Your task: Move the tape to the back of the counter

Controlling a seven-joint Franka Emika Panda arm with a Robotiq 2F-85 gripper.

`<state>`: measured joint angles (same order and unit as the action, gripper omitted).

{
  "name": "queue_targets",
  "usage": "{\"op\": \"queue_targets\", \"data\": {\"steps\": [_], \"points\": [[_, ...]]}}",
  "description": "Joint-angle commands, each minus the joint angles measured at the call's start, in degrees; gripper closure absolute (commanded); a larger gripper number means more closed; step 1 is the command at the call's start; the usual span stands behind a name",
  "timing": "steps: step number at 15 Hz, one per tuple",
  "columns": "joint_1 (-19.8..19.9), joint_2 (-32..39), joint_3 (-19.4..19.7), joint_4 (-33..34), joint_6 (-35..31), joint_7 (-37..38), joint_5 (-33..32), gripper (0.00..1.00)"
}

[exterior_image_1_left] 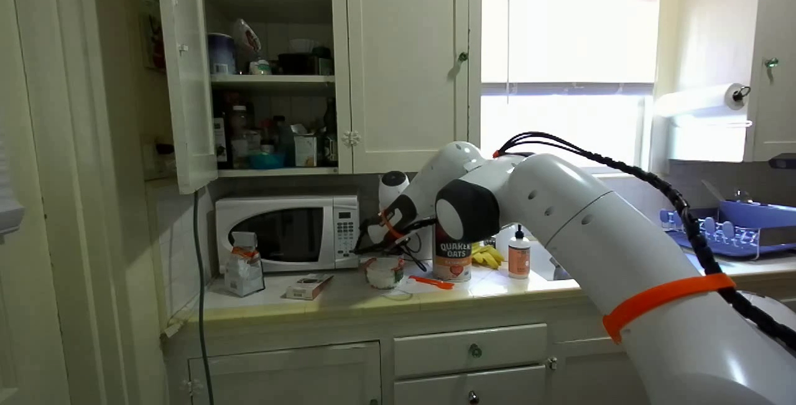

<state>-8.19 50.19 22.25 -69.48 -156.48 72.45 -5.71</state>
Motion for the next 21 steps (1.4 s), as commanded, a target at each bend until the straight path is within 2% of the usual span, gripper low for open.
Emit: {"op": "queue_targets", "data": {"steps": [1,5,10,16,21], "points": [[-1.46,-0.23,1.45,1.41,5.09,4.45,-0.65,0.96],[-2.35,-1.71,1.7,1.63,8.26,8.74,-1.36,0.96],[-2.32,-2.74,1.41,3.91,16.79,14.75,-2.7,0.96],[-0.15,-2.83,-1.51,7.46,26.07,18.57,-3.41,0.96],[2.2,-1.93,-4.65,8.93,26.68,17.95,-2.28,0.96]]}}
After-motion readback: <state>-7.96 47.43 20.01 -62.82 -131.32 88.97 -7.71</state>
